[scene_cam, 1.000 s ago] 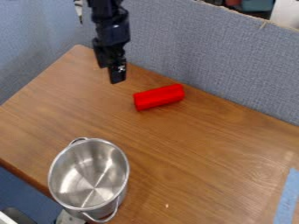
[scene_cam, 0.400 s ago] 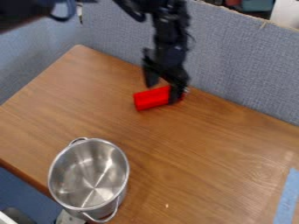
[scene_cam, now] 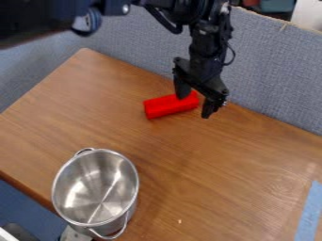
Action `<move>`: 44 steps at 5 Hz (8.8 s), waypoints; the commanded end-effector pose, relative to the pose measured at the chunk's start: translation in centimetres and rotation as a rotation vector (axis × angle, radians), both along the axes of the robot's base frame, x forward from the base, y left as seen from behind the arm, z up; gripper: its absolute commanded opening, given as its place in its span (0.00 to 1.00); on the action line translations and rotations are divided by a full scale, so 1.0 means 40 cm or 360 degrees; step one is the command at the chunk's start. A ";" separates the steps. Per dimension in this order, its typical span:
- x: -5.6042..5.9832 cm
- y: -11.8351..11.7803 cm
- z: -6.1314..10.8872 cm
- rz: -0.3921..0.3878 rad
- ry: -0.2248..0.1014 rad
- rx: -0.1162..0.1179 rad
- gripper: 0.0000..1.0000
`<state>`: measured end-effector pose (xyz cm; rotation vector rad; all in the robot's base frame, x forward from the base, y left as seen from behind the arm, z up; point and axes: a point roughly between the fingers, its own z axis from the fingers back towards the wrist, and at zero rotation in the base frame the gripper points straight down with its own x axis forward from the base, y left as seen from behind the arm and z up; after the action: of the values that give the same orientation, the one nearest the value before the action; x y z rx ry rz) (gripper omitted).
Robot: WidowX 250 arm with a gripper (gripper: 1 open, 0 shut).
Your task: Put the red object in the metal pot
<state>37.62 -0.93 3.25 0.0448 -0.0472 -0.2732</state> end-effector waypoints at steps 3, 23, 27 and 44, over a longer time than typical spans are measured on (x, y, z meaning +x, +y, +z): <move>0.076 0.043 -0.054 0.0375 -0.0089 0.0094 1.00; -0.075 0.115 0.146 0.1242 -0.0420 -0.0246 0.00; -0.104 0.056 0.288 0.1320 -0.0497 -0.0362 0.00; -0.354 0.073 0.059 0.1766 -0.0239 0.0074 0.00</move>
<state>22.86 1.68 4.96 0.1327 -0.1285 0.8340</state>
